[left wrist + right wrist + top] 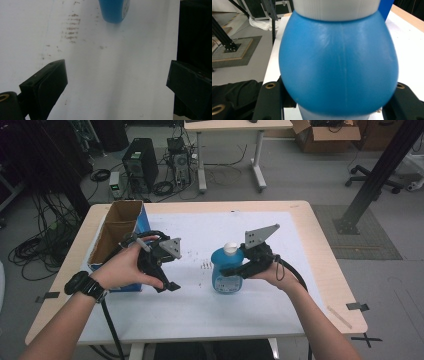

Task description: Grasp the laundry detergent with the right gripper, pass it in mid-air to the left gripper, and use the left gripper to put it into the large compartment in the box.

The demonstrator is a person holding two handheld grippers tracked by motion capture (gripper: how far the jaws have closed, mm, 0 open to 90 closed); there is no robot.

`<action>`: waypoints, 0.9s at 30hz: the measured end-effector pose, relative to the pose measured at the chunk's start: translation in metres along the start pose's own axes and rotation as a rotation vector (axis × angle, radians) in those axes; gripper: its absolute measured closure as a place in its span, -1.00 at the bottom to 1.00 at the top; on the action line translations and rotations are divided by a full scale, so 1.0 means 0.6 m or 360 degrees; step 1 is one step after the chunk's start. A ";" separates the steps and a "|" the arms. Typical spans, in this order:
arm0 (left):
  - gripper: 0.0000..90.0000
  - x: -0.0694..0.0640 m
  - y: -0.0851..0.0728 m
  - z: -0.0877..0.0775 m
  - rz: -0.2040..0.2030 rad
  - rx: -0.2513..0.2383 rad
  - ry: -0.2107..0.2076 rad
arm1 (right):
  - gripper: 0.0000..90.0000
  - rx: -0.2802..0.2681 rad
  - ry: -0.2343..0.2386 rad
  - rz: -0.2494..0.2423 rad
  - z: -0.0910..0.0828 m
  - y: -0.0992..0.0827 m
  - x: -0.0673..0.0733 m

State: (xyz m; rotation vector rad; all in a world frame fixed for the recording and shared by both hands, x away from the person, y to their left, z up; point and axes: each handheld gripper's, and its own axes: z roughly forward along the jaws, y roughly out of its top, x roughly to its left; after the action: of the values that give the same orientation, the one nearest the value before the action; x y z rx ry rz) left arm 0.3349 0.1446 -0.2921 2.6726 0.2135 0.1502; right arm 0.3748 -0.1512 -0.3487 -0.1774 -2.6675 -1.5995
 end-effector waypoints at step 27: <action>-0.91 0.000 0.085 -0.093 0.0047 -0.0249 0.0052 | -0.06 0.0064 0.0104 -0.0130 0.010 0.094 0.037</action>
State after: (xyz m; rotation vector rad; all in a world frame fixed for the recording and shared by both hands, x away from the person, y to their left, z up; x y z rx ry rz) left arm 0.3336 0.1232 -0.2194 2.5196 0.1654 0.2112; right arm 0.3594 -0.1179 -0.3002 -0.0153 -2.6878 -1.5431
